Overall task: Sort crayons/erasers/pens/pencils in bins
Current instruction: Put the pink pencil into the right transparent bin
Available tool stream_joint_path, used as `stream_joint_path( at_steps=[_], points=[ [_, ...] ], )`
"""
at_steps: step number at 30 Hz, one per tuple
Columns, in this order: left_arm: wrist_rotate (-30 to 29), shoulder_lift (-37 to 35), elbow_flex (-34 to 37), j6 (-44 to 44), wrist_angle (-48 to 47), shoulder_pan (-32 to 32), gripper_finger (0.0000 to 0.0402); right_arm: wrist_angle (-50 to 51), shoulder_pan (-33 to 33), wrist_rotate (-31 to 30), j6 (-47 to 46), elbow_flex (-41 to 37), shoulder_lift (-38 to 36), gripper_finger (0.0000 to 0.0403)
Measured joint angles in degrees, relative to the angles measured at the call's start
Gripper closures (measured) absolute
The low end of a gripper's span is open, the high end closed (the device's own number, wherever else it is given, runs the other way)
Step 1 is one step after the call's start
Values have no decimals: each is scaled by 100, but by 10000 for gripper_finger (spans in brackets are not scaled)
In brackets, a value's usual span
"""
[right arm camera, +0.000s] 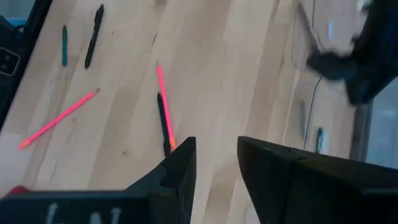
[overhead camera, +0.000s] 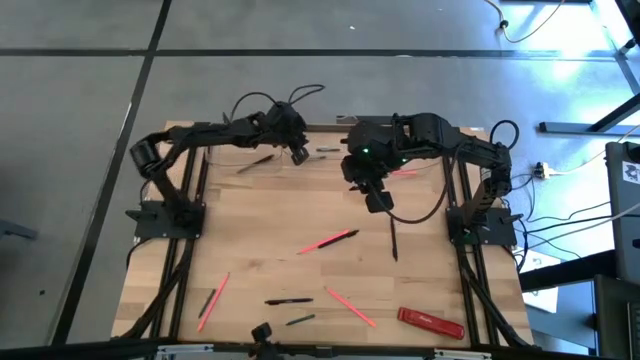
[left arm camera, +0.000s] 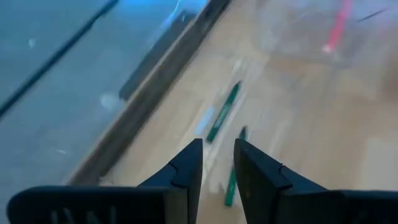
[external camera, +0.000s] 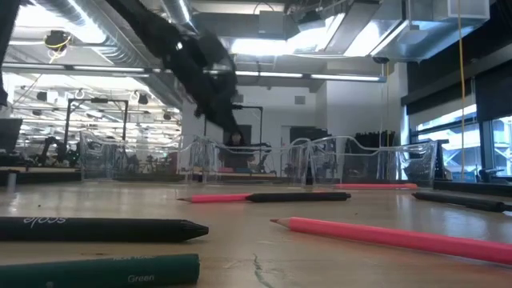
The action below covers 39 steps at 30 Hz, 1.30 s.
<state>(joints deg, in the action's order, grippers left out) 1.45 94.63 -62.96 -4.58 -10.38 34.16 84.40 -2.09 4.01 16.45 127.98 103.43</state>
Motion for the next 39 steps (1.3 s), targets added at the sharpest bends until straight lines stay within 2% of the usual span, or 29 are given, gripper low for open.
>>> stream_joint_path(
  at_steps=[8,14,19,24,31,39],
  points=[
    [-774,-1574,-7,-91,-1348,-870,319,561,0,-6,-644,-60,-192,283],
    [-940,-2480,-7,803,-2587,-1796,319,402,61,-43,-991,-1105,-818,283],
    [-1102,-2803,-7,1908,-3383,-2563,319,-688,103,-407,-1333,-2579,-1642,283],
    [-1102,-2831,-7,3035,-4120,-3324,319,-1843,201,-455,-1614,-3837,-2250,283],
    [-1186,-2815,-7,3904,-4194,-4256,319,-2817,544,-430,-829,-5189,-2360,283],
    [-1676,-2815,-7,4491,-4141,-4706,319,-5311,573,-269,-221,-6735,-2276,283]
  ],
)
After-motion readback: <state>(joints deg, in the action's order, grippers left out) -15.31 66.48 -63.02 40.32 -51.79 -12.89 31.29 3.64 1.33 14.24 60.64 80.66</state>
